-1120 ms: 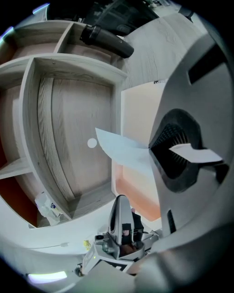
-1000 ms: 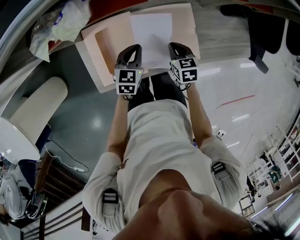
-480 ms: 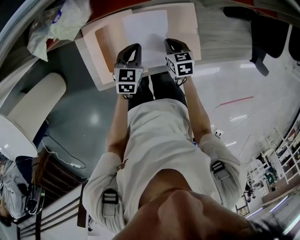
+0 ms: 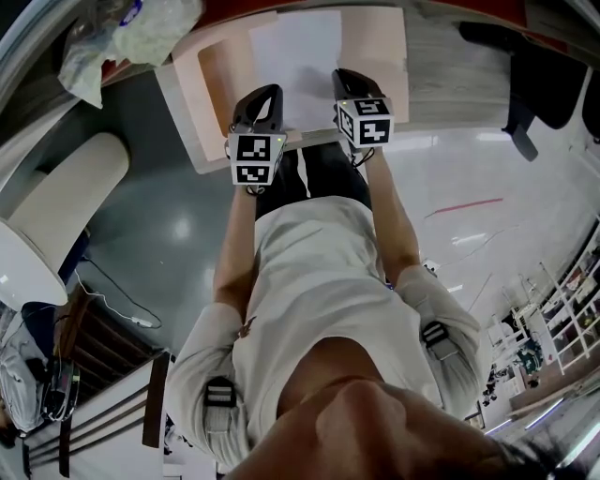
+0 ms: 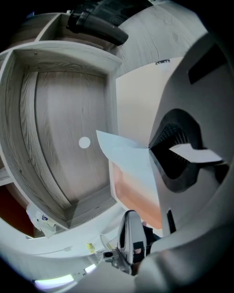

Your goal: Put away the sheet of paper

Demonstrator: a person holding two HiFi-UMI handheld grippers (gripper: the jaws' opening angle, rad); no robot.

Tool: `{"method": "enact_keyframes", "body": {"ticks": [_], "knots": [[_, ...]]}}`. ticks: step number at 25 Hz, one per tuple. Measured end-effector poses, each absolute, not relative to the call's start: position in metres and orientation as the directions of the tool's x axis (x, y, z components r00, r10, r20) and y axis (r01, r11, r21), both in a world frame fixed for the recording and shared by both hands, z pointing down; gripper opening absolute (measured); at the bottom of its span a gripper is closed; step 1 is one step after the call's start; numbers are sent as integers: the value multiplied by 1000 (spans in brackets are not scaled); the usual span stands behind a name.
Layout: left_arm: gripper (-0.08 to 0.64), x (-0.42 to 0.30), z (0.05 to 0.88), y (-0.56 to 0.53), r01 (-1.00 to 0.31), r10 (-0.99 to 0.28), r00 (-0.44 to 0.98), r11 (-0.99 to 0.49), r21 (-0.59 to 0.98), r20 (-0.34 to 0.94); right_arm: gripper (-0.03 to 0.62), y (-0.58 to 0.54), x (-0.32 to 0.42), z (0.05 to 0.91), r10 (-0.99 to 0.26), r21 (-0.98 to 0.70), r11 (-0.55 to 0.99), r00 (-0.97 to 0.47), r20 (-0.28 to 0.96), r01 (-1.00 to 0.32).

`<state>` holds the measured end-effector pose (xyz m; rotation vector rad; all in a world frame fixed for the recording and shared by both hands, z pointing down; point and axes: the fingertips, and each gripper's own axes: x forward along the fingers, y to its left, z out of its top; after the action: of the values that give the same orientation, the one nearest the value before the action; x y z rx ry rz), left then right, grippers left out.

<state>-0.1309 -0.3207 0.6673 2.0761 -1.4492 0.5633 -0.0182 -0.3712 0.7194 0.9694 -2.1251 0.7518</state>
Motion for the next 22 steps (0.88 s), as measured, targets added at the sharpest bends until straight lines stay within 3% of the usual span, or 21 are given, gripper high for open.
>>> {"method": "enact_keyframes", "body": {"ticks": [22], "knots": [[21, -155, 673, -306, -956, -731, 295, -223, 192, 615, 18, -344, -77, 737, -312, -251, 644, -548, 776, -722]]}}
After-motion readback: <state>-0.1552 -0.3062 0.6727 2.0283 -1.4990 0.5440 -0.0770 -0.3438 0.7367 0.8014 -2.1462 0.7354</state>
